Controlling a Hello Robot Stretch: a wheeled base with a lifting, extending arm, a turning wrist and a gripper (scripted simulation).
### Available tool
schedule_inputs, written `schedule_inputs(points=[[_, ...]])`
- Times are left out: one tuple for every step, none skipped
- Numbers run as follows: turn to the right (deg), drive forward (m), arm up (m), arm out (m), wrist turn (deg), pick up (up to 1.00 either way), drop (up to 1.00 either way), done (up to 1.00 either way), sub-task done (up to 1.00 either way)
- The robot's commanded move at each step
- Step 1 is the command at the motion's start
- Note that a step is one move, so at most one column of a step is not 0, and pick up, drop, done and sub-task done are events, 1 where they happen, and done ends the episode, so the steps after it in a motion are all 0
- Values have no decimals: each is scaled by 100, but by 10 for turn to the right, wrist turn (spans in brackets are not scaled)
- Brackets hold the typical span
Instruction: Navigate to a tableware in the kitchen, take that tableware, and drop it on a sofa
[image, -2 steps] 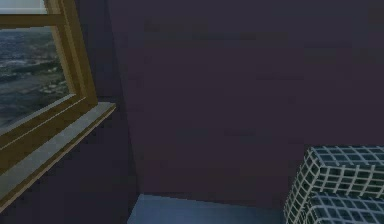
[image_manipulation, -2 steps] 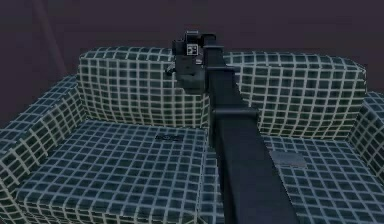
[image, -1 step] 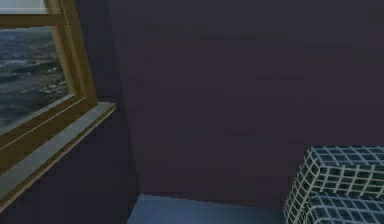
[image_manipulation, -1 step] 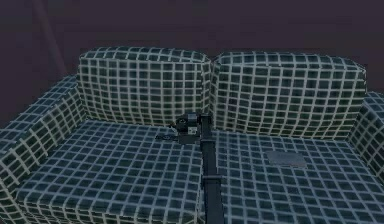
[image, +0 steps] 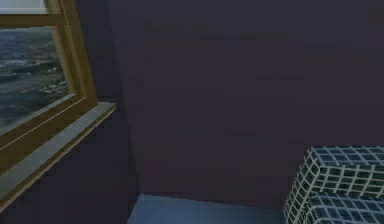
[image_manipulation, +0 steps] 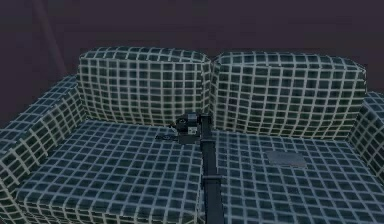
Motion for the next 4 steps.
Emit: schedule_inputs(points=[[0,0,0,0,0,0,100,0,0],[0,0,10,0,0,0,0,0,0],[0,0,0,-8,0,0,0,0,0],[0,0,0,0,0,0,0,100,0]])
